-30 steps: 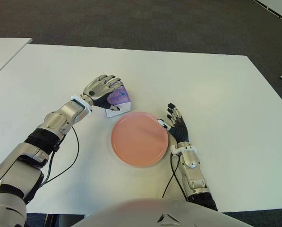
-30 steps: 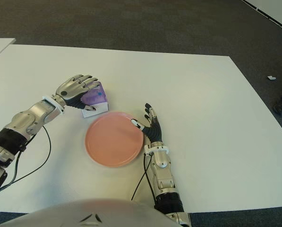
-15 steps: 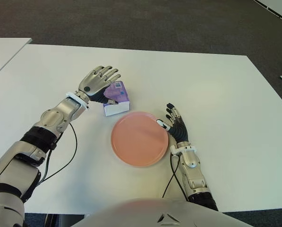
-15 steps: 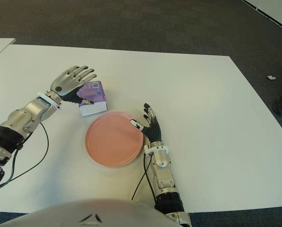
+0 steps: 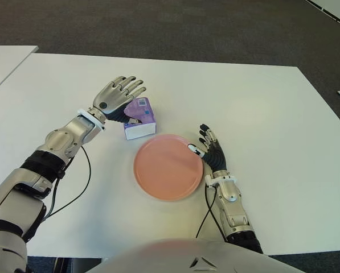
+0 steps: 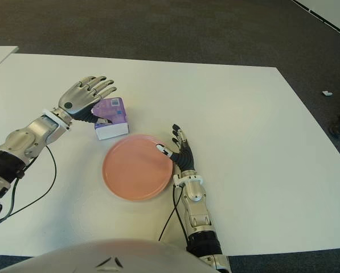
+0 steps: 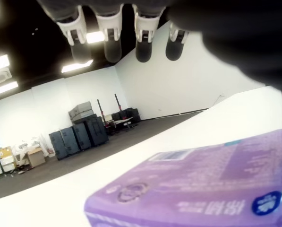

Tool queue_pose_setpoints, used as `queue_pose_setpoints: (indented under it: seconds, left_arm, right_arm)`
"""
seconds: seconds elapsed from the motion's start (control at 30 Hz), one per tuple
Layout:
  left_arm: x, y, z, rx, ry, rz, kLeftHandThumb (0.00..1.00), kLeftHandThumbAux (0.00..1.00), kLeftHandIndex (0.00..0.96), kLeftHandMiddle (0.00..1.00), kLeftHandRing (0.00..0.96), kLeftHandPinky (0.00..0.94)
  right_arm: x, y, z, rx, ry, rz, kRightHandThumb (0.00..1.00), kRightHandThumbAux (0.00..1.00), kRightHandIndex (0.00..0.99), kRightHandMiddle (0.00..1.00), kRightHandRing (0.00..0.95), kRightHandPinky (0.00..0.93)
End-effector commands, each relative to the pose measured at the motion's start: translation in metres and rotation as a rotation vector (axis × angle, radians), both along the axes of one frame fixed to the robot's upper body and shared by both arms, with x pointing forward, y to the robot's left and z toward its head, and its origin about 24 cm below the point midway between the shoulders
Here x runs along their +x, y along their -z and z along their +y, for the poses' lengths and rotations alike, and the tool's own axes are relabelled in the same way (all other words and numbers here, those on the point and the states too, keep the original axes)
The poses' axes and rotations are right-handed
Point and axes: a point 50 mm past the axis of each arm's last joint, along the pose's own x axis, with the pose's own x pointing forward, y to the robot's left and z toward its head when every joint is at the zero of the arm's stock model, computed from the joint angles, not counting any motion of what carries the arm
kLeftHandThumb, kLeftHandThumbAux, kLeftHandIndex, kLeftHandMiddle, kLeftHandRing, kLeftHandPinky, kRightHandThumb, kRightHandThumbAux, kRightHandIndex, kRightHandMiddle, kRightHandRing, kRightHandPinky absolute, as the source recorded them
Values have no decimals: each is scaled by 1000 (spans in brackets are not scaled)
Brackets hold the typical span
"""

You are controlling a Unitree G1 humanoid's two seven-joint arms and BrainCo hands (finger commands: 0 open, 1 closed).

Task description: Put the tissue paper into the plate.

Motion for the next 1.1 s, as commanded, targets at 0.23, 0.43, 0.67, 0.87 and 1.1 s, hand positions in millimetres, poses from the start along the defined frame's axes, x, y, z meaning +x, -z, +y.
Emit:
queue_pose_setpoints:
  seconds: [0.23, 0.43, 0.67, 0.87, 1.1]
  left_arm:
    - [-4, 11, -1, 30, 20, 154, 11, 360, 0, 0, 0, 0]
    - [-4, 17, -3, 50, 13, 205, 2, 352, 0, 0, 0, 0]
    - [-3, 26, -5, 71, 4, 245, 0, 348, 0, 0, 0, 0]
    - [-1, 33, -7, 80, -3, 266, 0, 349, 0, 0, 0, 0]
    - [3, 39, -8, 94, -12, 288, 0, 357, 0, 0, 0, 0]
  right_arm:
    - [-18, 30, -4, 7, 10, 181, 0, 683, 0, 22, 0, 0]
    - [-18, 30, -4, 5, 13, 179, 0, 683, 0, 27, 0, 0]
    - [-18, 30, -4, 8, 16, 184, 0, 675, 0, 29, 0, 0]
    - [-18, 30, -4, 6, 15, 187, 0, 667, 0, 27, 0, 0]
    - [-19, 29, -4, 3, 15, 187, 0, 661, 0, 28, 0, 0]
